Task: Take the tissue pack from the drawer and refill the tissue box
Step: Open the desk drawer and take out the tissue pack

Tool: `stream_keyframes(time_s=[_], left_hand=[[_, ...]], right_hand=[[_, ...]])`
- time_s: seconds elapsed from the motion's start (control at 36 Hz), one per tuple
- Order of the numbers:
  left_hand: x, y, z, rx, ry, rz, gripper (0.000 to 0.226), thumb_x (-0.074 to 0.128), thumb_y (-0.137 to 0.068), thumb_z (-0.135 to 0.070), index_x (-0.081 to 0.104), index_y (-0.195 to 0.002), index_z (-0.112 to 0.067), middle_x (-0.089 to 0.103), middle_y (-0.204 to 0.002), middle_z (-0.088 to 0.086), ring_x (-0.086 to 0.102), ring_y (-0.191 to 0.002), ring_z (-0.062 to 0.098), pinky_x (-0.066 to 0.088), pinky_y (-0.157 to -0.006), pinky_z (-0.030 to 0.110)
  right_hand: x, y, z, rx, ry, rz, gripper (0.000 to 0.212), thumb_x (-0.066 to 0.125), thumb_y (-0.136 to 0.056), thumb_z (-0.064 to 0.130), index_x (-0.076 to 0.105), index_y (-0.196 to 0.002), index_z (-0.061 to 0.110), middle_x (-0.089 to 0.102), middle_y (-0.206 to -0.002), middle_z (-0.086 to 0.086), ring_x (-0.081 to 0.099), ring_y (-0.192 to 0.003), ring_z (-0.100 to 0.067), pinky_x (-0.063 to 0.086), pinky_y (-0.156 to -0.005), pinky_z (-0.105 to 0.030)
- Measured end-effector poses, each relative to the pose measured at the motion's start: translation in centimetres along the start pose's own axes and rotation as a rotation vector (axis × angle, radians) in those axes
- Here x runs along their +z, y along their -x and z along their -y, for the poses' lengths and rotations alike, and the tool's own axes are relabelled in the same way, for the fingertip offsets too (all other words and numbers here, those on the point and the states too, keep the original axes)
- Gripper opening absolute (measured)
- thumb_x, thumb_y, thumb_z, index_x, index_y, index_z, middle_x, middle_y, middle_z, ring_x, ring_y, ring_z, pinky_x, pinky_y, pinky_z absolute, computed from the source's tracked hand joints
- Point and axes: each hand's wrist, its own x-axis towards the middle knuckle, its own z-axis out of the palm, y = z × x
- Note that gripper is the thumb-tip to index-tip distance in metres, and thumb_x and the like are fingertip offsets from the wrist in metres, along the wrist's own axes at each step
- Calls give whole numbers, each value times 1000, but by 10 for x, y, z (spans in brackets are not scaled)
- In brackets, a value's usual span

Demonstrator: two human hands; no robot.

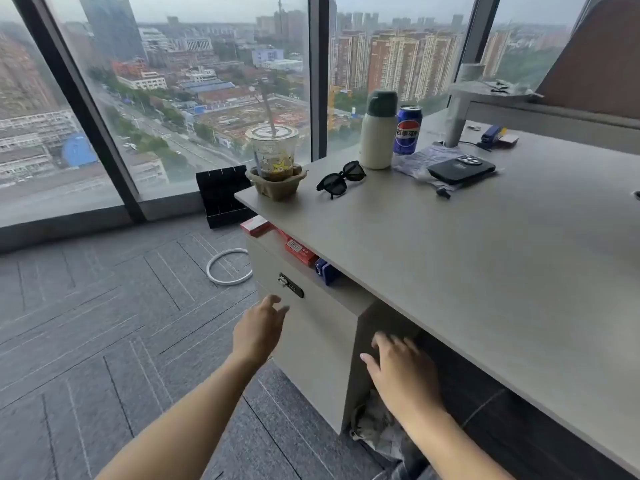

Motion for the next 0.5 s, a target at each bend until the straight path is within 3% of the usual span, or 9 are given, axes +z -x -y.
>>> stream_keyframes(time_s=[0.17, 0.28, 0.36, 0.5], left_hand=[[-2, -30, -20, -86, 199, -72, 30, 36, -98, -46, 48, -107, -20, 68, -109, 10, 63, -96, 34, 51, -77, 46], [1, -41, -23, -136, 254, -54, 28, 32, -100, -37, 48, -94, -15, 64, -98, 12, 54, -82, 29, 44, -70, 41], [4, -45, -23, -156, 344, -37, 27, 33, -100, -31, 50, -96, -10, 62, -93, 12, 55, -83, 31, 45, -72, 42], [10, -49, -22, -222, 441, 6, 28, 30, -98, -36, 46, -96, -13, 62, -91, 17, 62, -78, 35, 55, -76, 51]], right_hand=[[3, -16, 6, 3, -71, -24, 34, 49, -93, 48, 62, -102, 19, 70, -100, 0, 63, -94, -20, 46, -71, -31], [7, -22, 10, 3, -81, -44, 32, 51, -93, 46, 63, -97, 17, 71, -97, -3, 64, -91, -22, 48, -72, -33], [10, -25, 12, 13, -90, -54, 30, 53, -92, 44, 64, -93, 16, 72, -92, -4, 66, -88, -24, 49, -70, -35], [13, -26, 11, 39, -54, -65, 25, 62, -87, 41, 64, -81, 17, 72, -77, -4, 67, -73, -24, 50, -60, -34]])
